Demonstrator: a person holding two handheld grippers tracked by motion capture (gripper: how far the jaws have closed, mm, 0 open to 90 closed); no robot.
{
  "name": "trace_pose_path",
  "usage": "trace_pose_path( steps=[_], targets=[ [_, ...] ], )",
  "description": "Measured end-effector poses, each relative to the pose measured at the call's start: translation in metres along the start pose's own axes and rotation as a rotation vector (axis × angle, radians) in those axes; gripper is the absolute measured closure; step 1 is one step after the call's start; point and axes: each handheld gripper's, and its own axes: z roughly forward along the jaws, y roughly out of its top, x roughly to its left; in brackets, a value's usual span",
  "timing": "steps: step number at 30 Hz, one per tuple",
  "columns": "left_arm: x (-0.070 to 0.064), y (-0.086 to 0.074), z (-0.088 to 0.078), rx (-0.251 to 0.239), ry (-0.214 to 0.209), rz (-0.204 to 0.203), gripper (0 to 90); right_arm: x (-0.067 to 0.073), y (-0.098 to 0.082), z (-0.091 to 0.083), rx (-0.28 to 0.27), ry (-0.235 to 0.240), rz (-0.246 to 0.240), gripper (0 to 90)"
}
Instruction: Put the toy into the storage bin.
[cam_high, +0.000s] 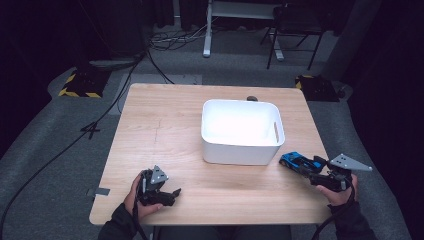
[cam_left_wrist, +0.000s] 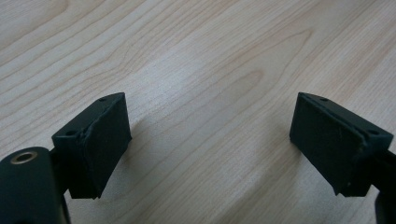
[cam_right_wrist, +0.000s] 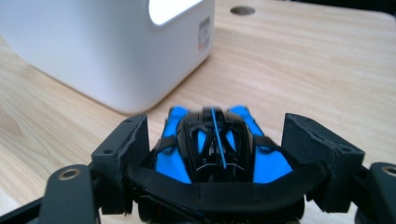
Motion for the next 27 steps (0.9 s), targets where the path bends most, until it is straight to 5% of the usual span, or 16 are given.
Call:
trace_pose_path(
  steps=[27],
  targets=[
    [0.0,0.001,0.001,0.005,0.001,-0.002,12.4,-0.006,0.063,-0.007,-0.06,-0.011,-0.025,24.9]
  ],
)
